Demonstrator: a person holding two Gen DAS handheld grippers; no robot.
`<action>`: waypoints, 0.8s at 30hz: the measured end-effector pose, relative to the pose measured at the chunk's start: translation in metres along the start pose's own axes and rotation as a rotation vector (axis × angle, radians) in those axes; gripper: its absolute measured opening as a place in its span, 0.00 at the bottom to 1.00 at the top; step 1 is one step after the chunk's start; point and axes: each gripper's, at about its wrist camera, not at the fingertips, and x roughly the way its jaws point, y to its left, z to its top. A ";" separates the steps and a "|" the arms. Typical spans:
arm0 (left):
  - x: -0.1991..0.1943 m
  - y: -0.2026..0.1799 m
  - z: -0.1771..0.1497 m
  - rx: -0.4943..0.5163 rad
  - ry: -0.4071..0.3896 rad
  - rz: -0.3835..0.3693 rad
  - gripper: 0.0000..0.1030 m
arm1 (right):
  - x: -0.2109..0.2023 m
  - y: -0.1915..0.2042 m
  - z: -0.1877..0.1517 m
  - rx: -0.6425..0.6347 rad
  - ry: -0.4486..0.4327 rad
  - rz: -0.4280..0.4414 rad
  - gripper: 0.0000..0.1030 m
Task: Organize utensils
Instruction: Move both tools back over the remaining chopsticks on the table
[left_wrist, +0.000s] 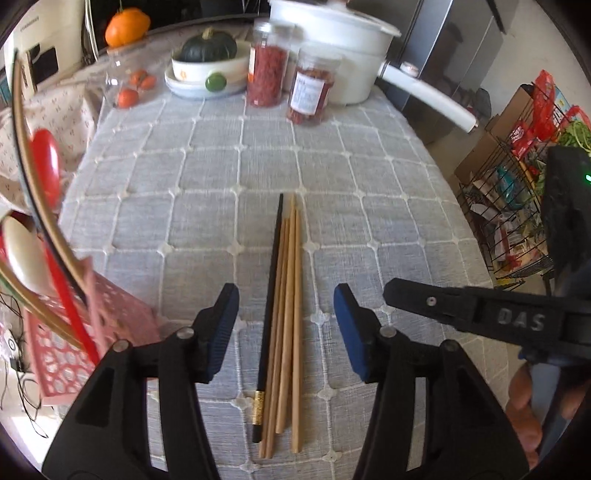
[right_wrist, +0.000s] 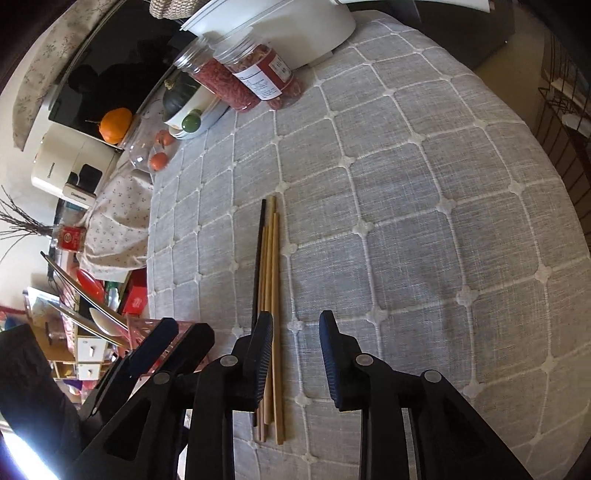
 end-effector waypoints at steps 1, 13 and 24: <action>0.005 0.000 0.000 -0.016 0.017 -0.009 0.53 | -0.001 -0.003 0.001 0.012 0.003 0.003 0.26; 0.049 0.007 -0.001 -0.082 0.129 0.071 0.27 | -0.010 -0.014 0.006 0.050 0.012 0.056 0.26; 0.060 0.006 0.002 -0.092 0.129 0.096 0.16 | -0.002 -0.011 0.009 0.053 0.025 0.062 0.28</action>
